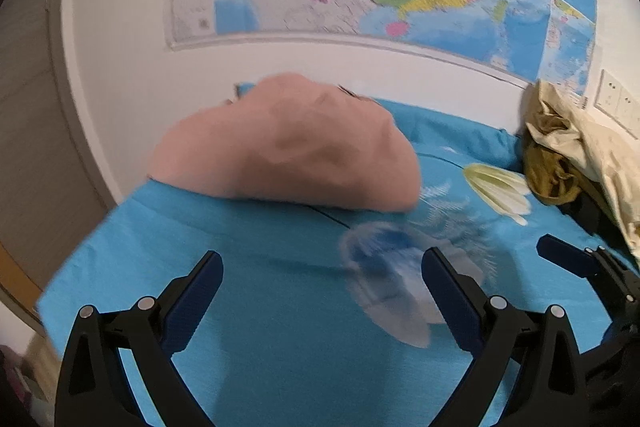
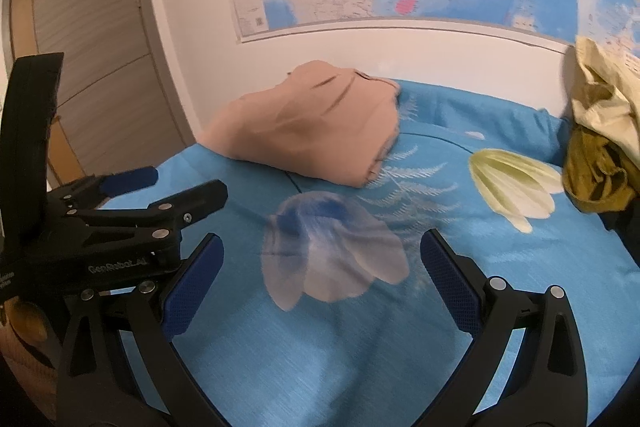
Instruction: Fold large clothes
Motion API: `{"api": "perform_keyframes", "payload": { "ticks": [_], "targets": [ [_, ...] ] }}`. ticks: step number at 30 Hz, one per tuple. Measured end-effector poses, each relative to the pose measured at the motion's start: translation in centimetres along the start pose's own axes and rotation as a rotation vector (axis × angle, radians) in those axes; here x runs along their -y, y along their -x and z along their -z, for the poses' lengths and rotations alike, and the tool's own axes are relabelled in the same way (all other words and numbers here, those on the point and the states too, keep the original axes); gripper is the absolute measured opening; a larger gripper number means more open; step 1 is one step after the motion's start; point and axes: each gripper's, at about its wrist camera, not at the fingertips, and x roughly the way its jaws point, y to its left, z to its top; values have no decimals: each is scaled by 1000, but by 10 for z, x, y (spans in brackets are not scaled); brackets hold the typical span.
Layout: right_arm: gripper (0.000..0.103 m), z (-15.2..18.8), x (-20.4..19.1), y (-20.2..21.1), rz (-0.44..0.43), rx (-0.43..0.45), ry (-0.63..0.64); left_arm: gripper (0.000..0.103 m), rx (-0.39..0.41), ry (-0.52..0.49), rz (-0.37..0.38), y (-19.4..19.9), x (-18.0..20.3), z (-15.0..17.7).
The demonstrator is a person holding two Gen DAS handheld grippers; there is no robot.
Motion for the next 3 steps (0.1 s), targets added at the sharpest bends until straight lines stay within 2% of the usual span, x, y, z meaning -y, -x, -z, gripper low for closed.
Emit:
{"api": "perform_keyframes", "payload": {
  "ticks": [3],
  "targets": [
    [97,5,12,8,20,0,-26,96,-4,-8,32,-3,13,2]
  ]
}}
